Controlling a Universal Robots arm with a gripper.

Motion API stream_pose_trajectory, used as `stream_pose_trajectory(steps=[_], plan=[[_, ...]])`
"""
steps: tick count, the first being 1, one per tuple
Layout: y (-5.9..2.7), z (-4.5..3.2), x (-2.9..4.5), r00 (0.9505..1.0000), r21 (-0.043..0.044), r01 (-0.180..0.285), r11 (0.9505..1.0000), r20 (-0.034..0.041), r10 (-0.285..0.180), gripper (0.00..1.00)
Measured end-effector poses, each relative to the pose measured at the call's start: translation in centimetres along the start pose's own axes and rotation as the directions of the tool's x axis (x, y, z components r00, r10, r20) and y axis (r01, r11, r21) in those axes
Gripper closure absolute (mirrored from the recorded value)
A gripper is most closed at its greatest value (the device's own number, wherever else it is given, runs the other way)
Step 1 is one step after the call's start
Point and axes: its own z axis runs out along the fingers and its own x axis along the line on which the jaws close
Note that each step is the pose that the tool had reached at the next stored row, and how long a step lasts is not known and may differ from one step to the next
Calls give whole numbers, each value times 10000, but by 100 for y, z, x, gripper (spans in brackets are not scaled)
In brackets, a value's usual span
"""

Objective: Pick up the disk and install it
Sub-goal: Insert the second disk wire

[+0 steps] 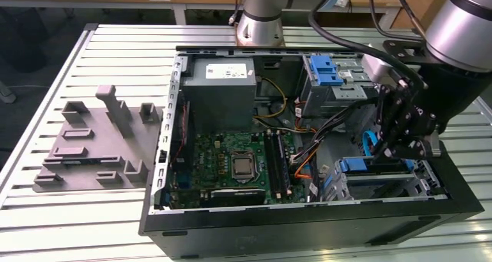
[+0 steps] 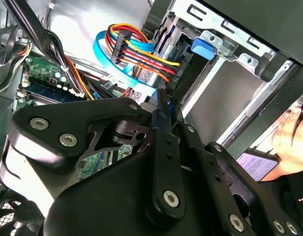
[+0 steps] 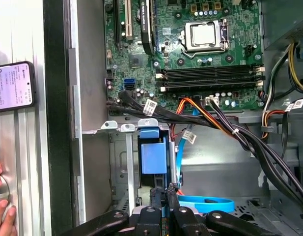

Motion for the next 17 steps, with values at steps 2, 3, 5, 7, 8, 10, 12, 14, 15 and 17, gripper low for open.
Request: stream_pose_trajectory(steps=[2, 3, 5, 7, 8, 10, 12, 14, 15, 17], plan=[[-3, 3, 3, 10000, -1, 2, 10000, 12, -2, 84], [-4, 3, 3, 10000, -1, 1, 10000, 20, -1, 84], [-7, 4, 3, 10000, -4, 3, 10000, 56, -3, 84], [-10, 4, 3, 9999, -7, 4, 10000, 102, -4, 84], [-12, 4, 2, 9999, -9, 5, 10000, 124, -5, 84], [-16, 5, 2, 9999, -11, 6, 10000, 154, -6, 84], [-18, 10, 2, 9999, -11, 5, 10000, 155, -5, 84], [-20, 14, 1, 9999, -11, 6, 10000, 153, -5, 84], [-21, 16, 1, 9999, -12, 6, 10000, 153, -6, 84], [-22, 24, 0, 9999, -11, 5, 10000, 155, -5, 84]])
